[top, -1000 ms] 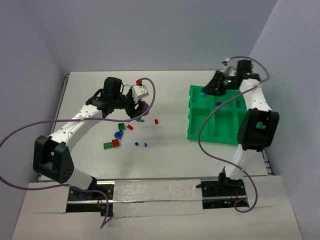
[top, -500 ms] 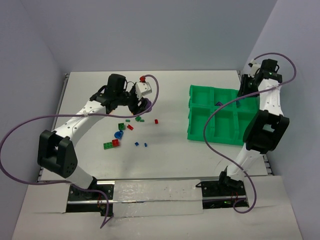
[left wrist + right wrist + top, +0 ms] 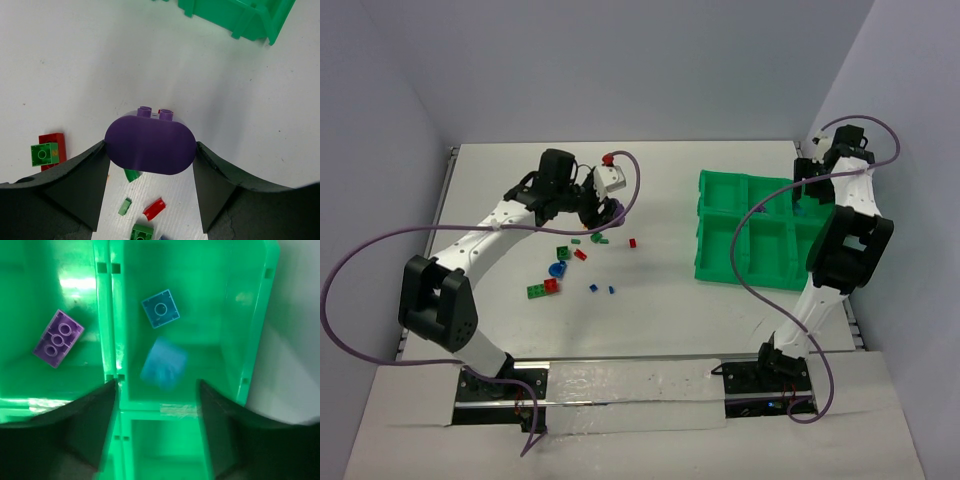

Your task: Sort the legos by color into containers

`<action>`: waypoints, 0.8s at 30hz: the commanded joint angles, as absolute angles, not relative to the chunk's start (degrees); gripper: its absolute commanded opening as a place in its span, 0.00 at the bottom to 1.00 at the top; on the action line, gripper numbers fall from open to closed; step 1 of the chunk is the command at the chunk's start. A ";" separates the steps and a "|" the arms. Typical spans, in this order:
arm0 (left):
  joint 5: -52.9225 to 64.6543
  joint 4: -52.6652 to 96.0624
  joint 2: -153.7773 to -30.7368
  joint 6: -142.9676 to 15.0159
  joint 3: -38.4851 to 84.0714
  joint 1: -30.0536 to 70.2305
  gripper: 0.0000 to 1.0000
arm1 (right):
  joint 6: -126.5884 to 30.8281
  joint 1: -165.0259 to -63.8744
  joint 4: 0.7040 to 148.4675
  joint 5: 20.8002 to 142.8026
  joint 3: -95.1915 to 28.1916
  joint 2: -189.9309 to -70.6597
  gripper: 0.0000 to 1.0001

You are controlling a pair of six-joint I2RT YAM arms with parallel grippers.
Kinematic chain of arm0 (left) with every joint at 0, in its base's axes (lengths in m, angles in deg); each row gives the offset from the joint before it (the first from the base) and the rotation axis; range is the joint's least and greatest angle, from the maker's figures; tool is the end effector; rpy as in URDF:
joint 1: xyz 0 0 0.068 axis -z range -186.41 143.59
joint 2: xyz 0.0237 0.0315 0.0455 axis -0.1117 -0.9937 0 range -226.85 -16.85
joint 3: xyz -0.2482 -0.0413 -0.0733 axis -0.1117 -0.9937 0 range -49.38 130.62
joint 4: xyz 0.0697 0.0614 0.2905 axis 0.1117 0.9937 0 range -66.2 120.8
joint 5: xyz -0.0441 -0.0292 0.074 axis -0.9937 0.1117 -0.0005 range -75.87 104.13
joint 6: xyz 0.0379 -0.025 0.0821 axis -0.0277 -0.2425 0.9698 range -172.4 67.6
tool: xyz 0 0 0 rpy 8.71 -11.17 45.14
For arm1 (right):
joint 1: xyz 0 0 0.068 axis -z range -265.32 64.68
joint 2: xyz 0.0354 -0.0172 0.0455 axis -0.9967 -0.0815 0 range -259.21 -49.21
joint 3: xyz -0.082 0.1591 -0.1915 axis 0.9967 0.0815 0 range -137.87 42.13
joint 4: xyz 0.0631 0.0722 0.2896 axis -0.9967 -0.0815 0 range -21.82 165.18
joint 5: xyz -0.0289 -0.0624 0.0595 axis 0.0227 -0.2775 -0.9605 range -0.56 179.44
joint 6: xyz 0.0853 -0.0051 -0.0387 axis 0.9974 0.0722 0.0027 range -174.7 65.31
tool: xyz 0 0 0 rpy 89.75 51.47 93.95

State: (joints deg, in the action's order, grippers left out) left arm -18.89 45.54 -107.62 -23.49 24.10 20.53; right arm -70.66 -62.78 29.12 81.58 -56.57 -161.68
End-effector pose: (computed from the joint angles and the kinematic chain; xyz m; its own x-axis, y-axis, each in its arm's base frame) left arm 0.3641 -0.2367 0.2458 -0.1253 0.5184 -0.8459 0.9343 0.3484 0.0752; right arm 0.4598 -0.1783 0.1998 -0.8546 0.0598 -0.5158 0.0844 0.9961 -0.0245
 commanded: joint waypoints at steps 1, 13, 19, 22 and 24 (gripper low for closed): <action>-19.53 43.15 -107.48 -24.87 26.93 21.01 0.01 | -69.83 -63.15 29.79 82.10 -60.07 -158.40 0.89; -19.18 39.01 -102.03 -28.25 21.60 23.71 0.01 | -58.62 -81.23 30.34 46.48 -52.12 -145.93 1.00; -19.08 37.95 -99.82 -28.31 19.71 26.63 0.01 | -45.20 -92.32 37.78 35.02 -46.59 -148.88 1.00; -19.80 37.34 -99.19 -28.79 19.16 27.75 0.01 | -39.35 -95.66 46.61 27.70 -41.28 -149.05 1.00; -19.54 37.07 -99.12 -28.93 19.09 28.22 0.01 | -35.72 -97.27 50.31 25.55 -39.95 -149.58 1.00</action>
State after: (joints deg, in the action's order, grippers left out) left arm -18.74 40.24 -101.40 -27.72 19.33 27.32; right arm -46.06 -95.37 39.33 35.54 -42.47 -148.49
